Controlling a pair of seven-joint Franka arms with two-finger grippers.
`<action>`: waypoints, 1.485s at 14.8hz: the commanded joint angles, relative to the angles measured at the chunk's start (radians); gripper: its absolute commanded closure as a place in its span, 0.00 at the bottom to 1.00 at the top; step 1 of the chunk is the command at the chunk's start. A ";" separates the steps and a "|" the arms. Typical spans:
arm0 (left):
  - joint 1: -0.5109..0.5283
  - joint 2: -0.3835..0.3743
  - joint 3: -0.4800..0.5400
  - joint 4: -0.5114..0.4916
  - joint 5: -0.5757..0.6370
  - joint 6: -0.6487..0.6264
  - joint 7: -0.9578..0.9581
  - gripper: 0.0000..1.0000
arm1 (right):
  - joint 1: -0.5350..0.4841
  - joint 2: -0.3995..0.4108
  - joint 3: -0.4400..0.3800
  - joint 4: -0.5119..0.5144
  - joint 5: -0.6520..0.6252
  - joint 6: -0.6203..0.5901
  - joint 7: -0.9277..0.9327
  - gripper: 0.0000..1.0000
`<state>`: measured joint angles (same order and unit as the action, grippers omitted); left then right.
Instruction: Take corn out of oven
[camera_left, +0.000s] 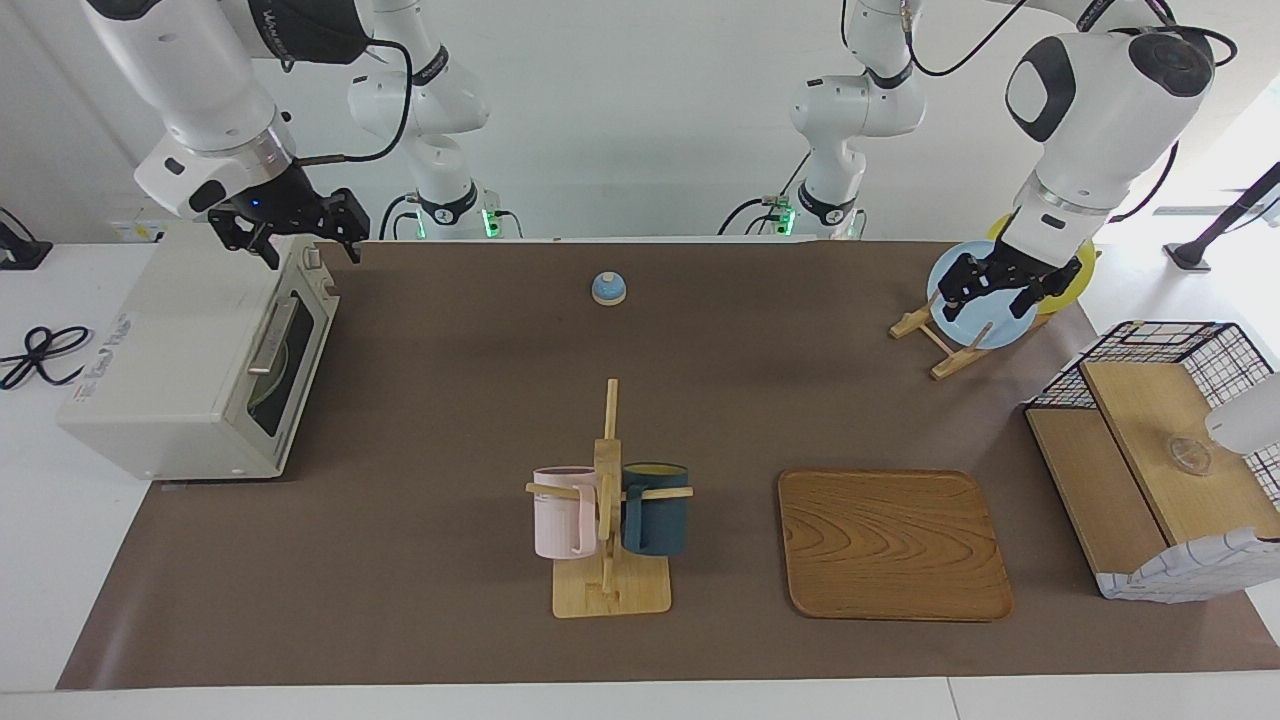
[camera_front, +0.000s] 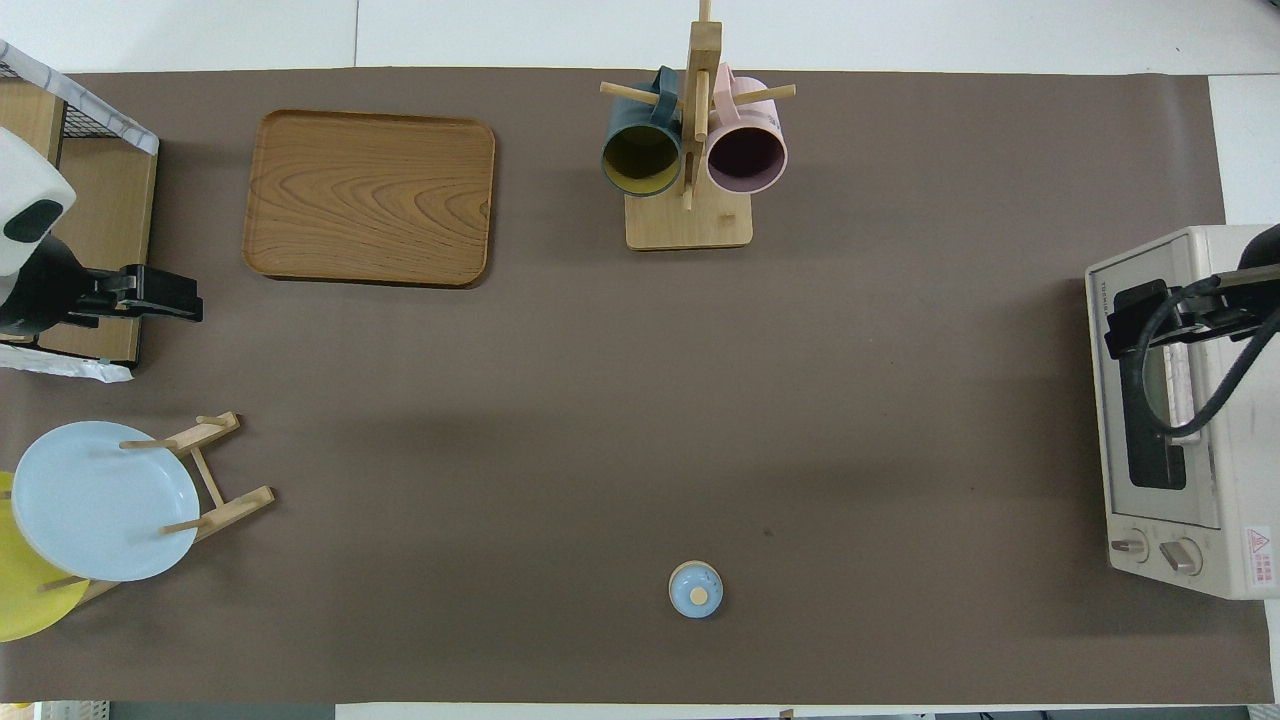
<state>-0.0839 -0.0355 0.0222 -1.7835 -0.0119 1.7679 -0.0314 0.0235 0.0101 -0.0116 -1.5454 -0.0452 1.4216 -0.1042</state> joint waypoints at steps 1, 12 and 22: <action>0.012 -0.010 -0.007 -0.001 0.015 -0.012 0.001 0.00 | -0.001 -0.005 -0.005 -0.013 0.028 0.025 0.017 0.00; 0.012 -0.010 -0.007 -0.001 0.015 -0.012 0.001 0.00 | 0.001 -0.018 -0.007 -0.044 0.025 0.065 0.006 0.59; 0.012 -0.010 -0.007 -0.001 0.015 -0.013 0.001 0.00 | -0.062 -0.032 -0.010 -0.153 -0.064 0.204 -0.103 1.00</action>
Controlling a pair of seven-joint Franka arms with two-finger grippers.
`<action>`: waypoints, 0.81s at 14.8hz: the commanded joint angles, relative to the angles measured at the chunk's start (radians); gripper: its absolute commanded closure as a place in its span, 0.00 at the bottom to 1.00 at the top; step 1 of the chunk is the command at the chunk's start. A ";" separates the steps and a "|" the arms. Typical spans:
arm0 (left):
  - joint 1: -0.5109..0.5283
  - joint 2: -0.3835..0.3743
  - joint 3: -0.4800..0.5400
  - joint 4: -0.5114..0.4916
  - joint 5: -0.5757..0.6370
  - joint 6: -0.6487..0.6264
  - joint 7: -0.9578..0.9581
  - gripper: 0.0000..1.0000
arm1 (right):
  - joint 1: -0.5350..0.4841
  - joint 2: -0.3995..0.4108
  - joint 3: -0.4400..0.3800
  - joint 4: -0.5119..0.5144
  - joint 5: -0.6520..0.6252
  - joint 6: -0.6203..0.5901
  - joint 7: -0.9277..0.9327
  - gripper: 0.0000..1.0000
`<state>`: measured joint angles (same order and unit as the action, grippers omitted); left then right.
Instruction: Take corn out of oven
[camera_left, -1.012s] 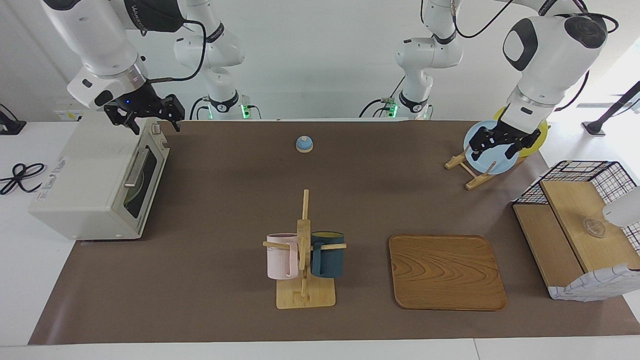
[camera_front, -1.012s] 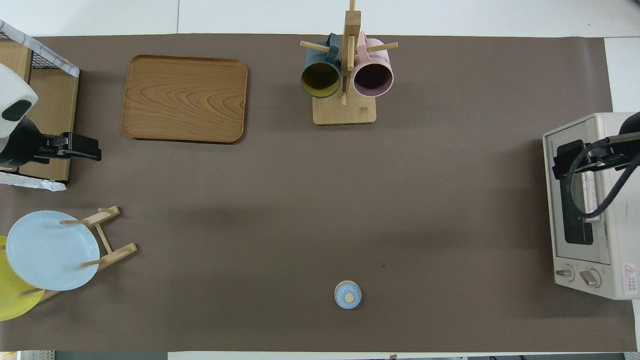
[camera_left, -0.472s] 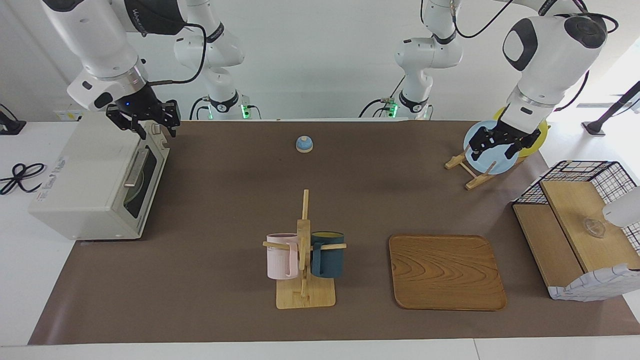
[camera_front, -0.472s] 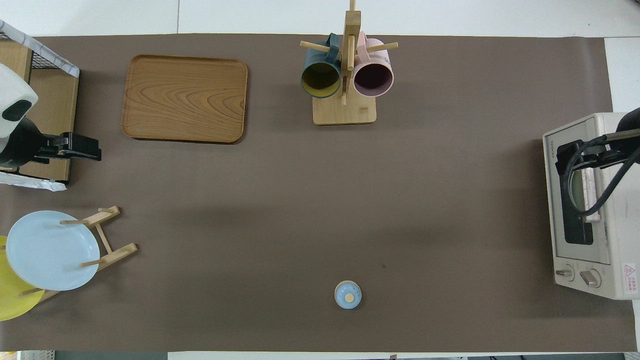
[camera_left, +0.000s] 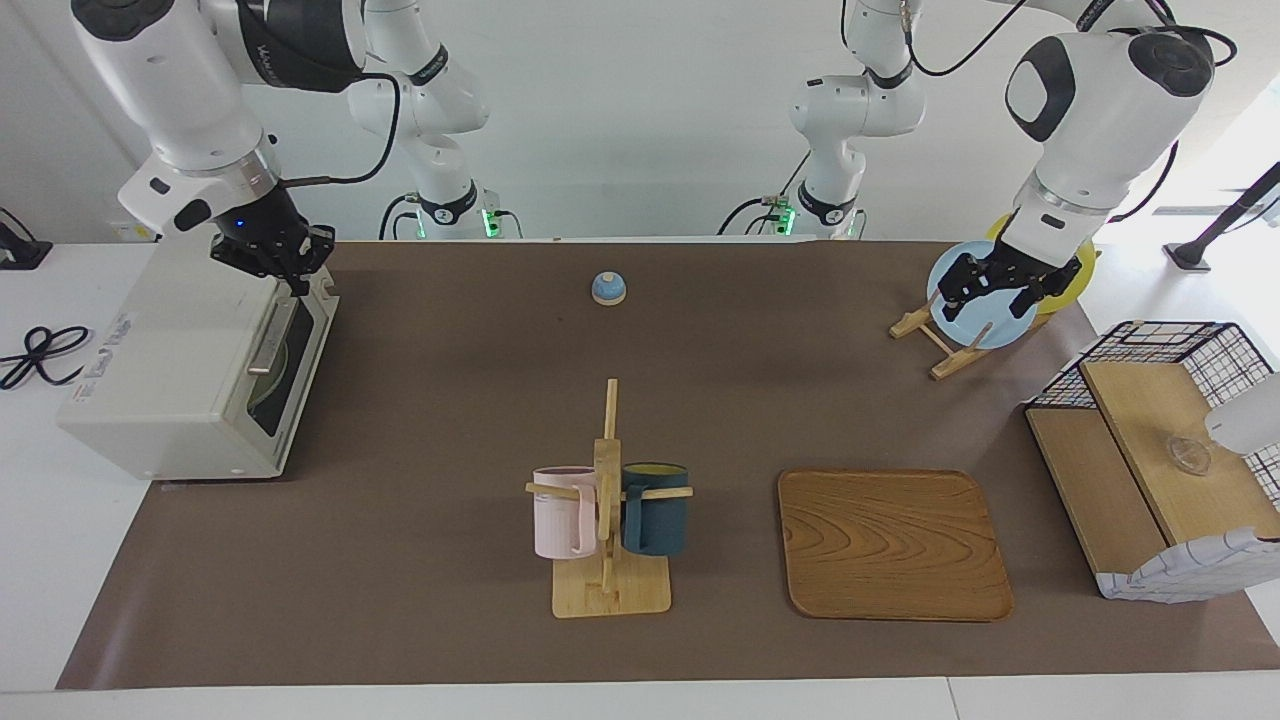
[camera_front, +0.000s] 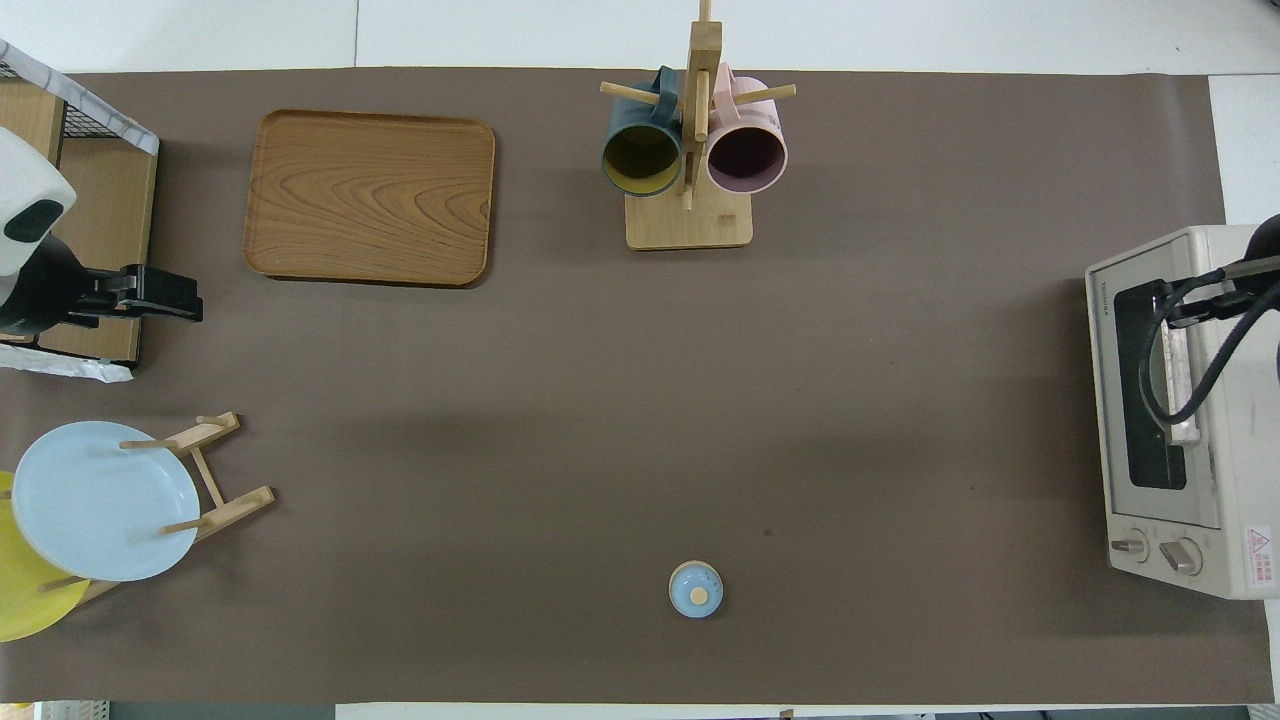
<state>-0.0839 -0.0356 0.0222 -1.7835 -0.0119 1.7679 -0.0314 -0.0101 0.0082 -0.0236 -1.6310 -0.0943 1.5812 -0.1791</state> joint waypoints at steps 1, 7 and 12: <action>0.012 -0.010 -0.007 -0.001 0.015 -0.013 0.001 0.00 | -0.042 -0.039 0.002 -0.094 -0.015 0.071 -0.031 1.00; 0.012 -0.010 -0.007 -0.001 0.015 -0.011 0.001 0.00 | -0.091 -0.114 0.002 -0.309 -0.012 0.230 -0.030 1.00; 0.012 -0.010 -0.007 -0.001 0.015 -0.013 0.001 0.00 | -0.117 -0.111 0.001 -0.339 -0.012 0.249 -0.037 1.00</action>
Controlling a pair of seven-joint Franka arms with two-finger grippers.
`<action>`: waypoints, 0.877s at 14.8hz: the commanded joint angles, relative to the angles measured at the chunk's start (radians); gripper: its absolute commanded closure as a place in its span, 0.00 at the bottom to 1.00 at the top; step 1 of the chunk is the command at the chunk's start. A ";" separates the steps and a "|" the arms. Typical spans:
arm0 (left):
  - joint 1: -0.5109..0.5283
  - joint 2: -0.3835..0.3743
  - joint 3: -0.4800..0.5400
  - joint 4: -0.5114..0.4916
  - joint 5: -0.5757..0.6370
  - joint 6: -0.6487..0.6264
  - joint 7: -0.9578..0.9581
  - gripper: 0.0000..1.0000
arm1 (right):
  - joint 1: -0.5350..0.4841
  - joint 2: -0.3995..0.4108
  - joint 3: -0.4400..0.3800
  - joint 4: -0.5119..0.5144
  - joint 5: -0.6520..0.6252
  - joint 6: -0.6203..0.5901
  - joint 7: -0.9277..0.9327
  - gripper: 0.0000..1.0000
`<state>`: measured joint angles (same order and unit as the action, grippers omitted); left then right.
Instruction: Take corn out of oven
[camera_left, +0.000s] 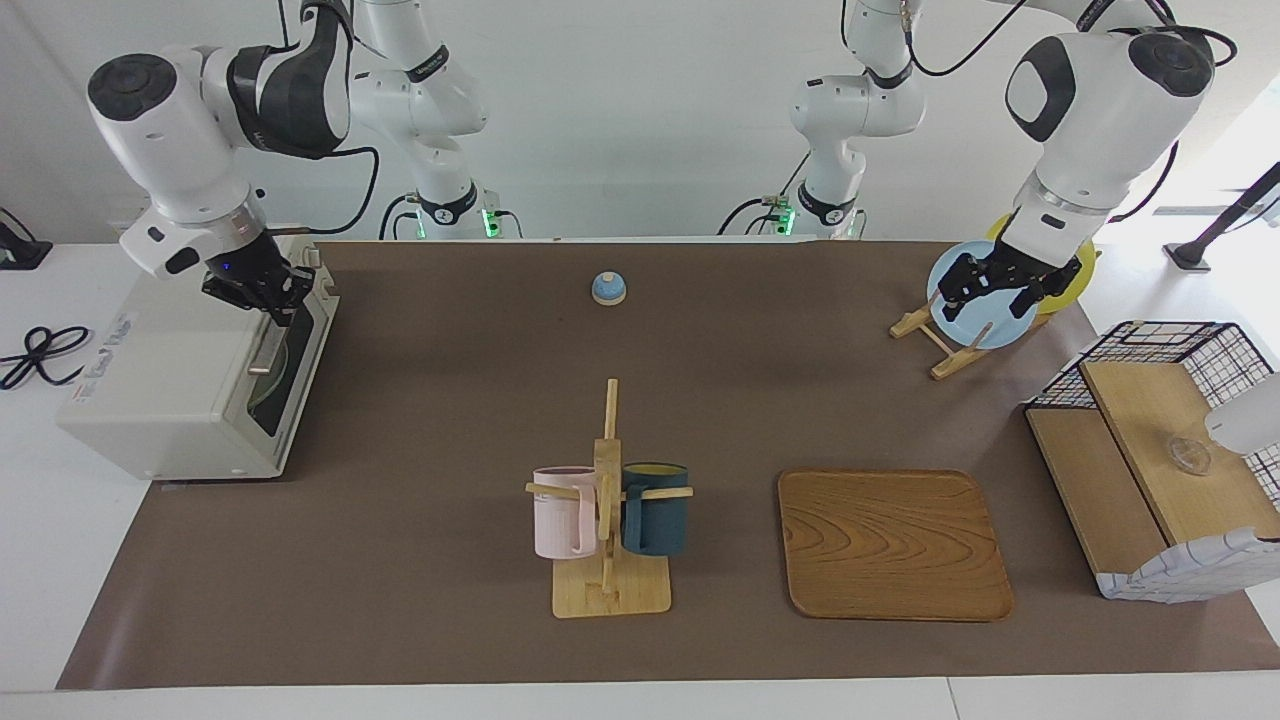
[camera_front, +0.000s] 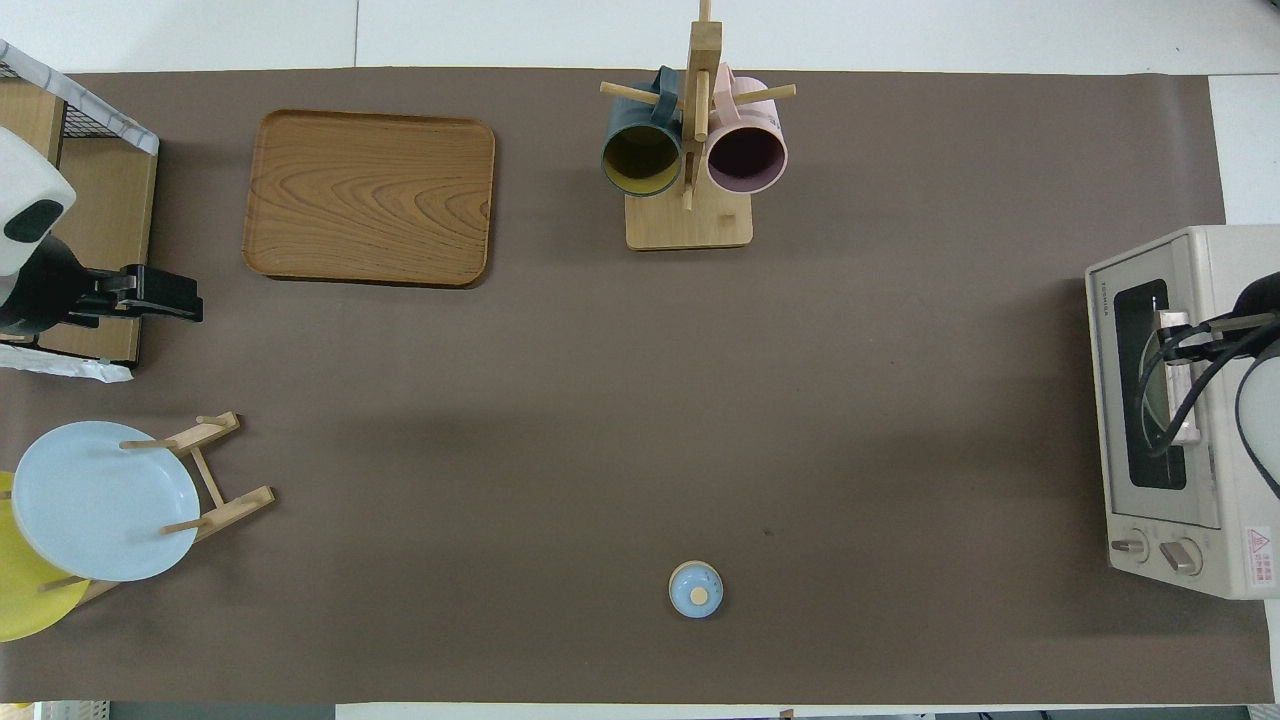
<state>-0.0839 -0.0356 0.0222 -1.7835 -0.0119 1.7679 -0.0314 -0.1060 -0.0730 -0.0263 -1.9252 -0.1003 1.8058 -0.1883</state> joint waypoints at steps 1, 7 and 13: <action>0.012 -0.010 -0.007 -0.001 0.015 -0.013 0.001 0.00 | -0.040 -0.025 0.003 -0.055 -0.006 0.029 -0.045 1.00; 0.012 -0.009 -0.007 -0.001 0.015 -0.012 0.001 0.00 | -0.066 -0.013 0.002 -0.115 -0.009 0.116 -0.057 1.00; 0.012 -0.010 -0.007 -0.001 0.015 -0.013 0.001 0.00 | -0.086 -0.010 0.003 -0.139 -0.007 0.127 -0.071 1.00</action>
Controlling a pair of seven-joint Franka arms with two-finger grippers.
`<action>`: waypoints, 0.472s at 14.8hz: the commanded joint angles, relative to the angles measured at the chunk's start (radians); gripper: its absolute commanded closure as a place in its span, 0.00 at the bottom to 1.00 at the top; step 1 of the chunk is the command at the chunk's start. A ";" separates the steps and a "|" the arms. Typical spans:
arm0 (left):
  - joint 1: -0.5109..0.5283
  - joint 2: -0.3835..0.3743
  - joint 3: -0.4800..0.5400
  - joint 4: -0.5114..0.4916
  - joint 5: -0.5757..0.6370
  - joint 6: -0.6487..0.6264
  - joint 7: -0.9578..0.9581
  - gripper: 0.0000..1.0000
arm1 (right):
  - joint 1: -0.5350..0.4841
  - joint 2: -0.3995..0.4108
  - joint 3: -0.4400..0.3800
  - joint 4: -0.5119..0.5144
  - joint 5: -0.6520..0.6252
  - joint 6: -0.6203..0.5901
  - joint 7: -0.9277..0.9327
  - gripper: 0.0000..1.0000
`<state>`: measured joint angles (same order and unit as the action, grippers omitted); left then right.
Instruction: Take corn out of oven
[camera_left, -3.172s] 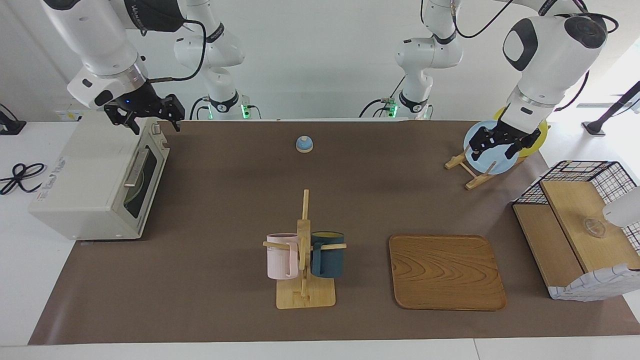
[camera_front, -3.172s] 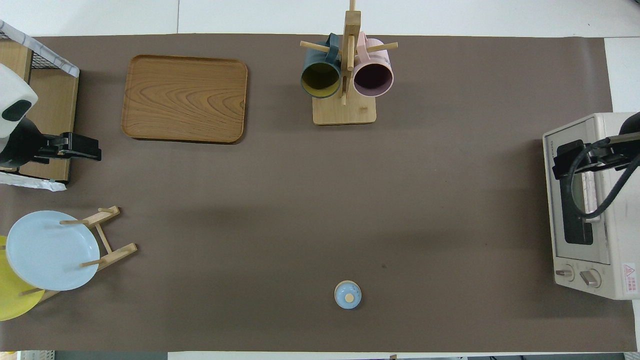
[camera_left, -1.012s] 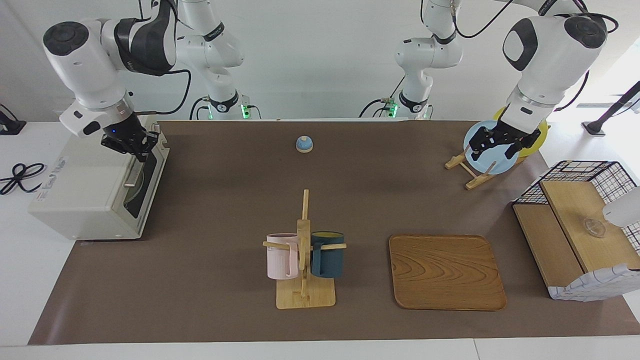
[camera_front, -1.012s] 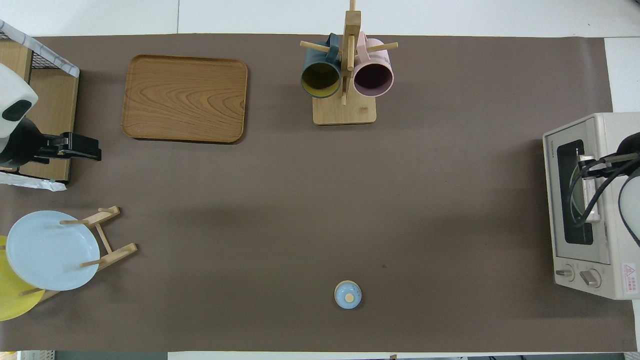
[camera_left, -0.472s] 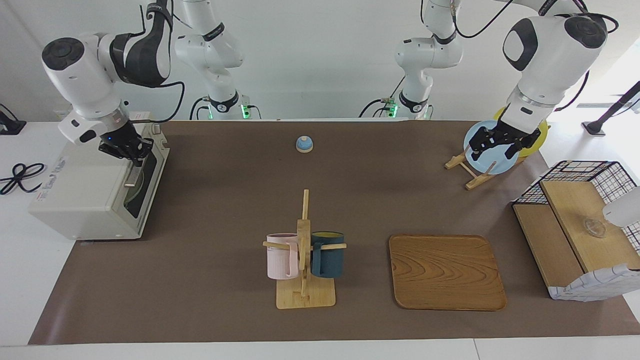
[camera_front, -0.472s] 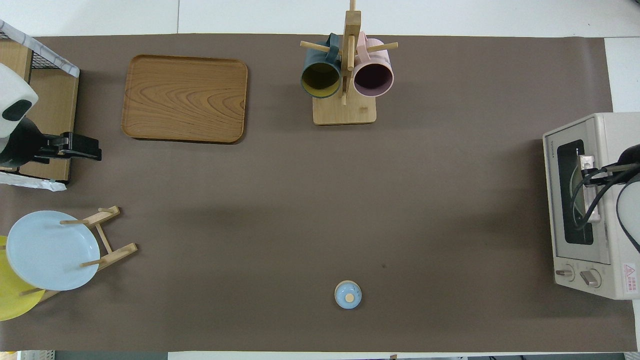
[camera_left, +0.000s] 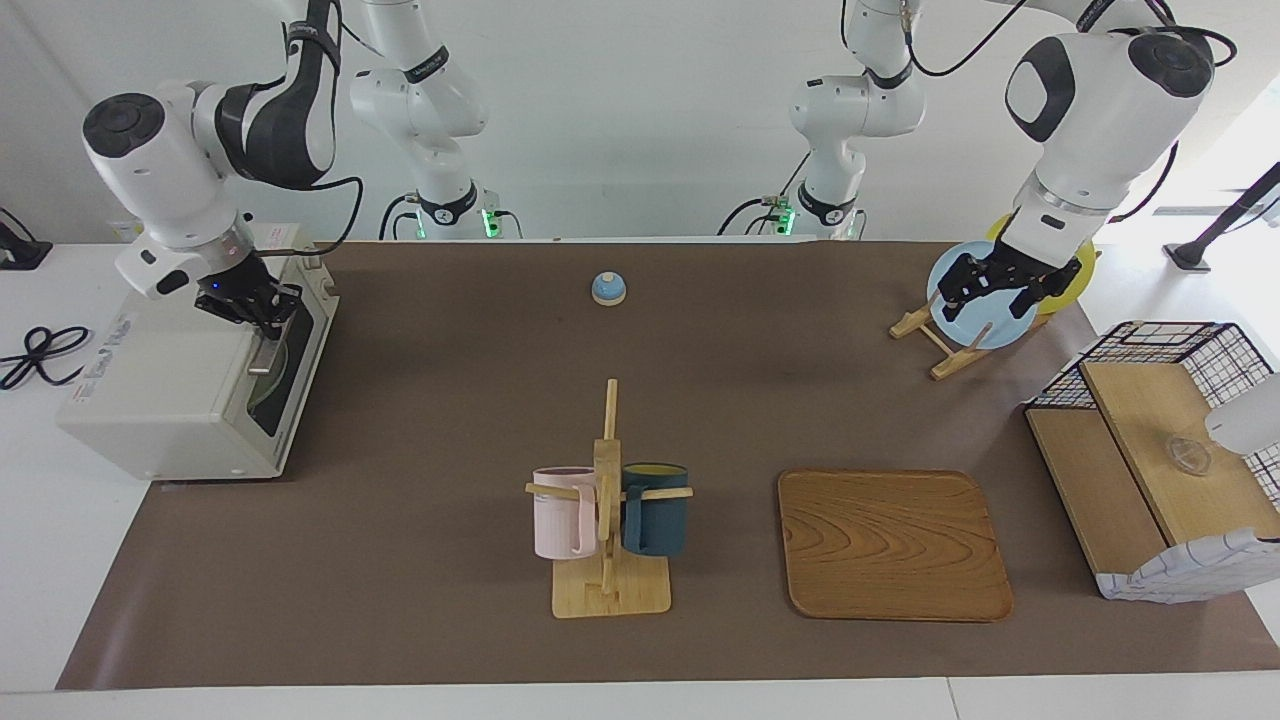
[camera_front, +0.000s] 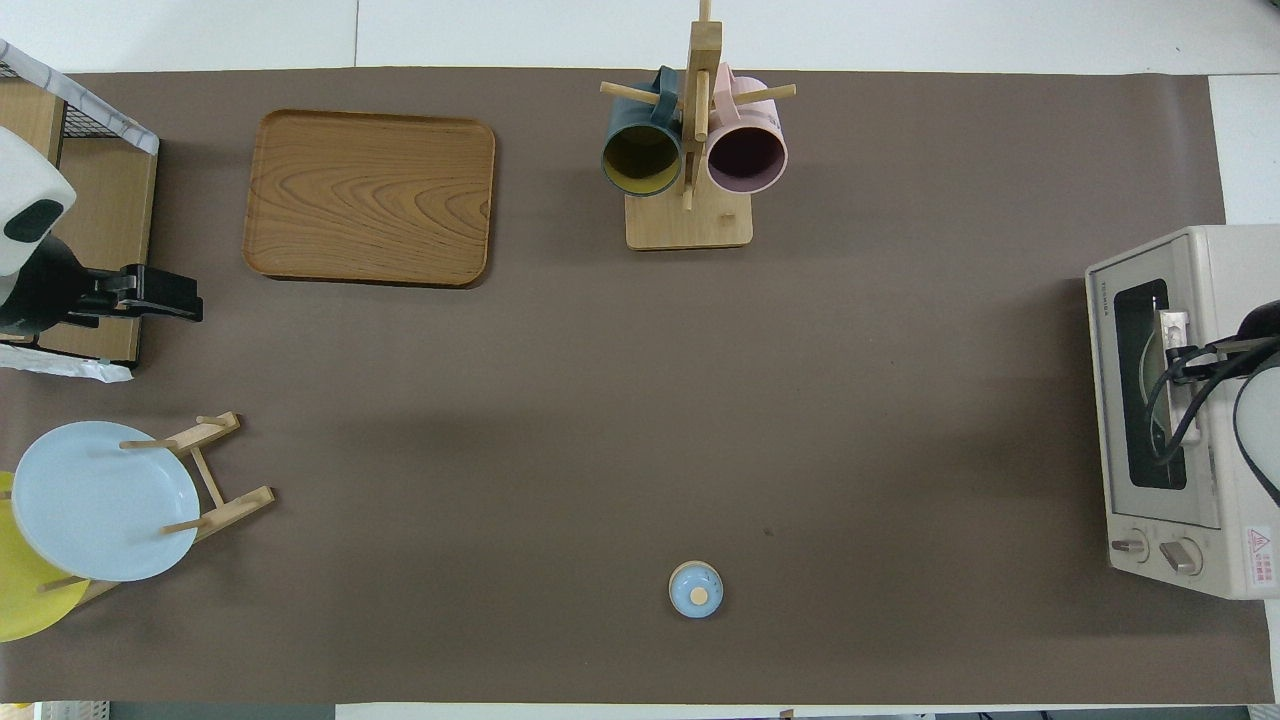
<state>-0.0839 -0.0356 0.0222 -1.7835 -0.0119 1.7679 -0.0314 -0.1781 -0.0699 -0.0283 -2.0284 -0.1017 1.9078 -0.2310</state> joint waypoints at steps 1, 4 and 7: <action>0.012 -0.010 -0.007 -0.001 0.015 -0.013 0.001 0.00 | -0.012 -0.013 0.005 -0.039 -0.003 0.023 -0.022 1.00; 0.012 -0.010 -0.007 -0.001 0.015 -0.012 0.001 0.00 | 0.002 -0.013 0.007 -0.039 0.011 0.023 0.008 1.00; 0.012 -0.009 -0.007 -0.001 0.015 -0.013 0.001 0.00 | 0.028 0.001 0.011 -0.039 0.023 0.049 0.056 1.00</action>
<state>-0.0839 -0.0356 0.0222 -1.7835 -0.0119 1.7679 -0.0314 -0.1699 -0.0704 -0.0218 -2.0340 -0.0964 1.9101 -0.2054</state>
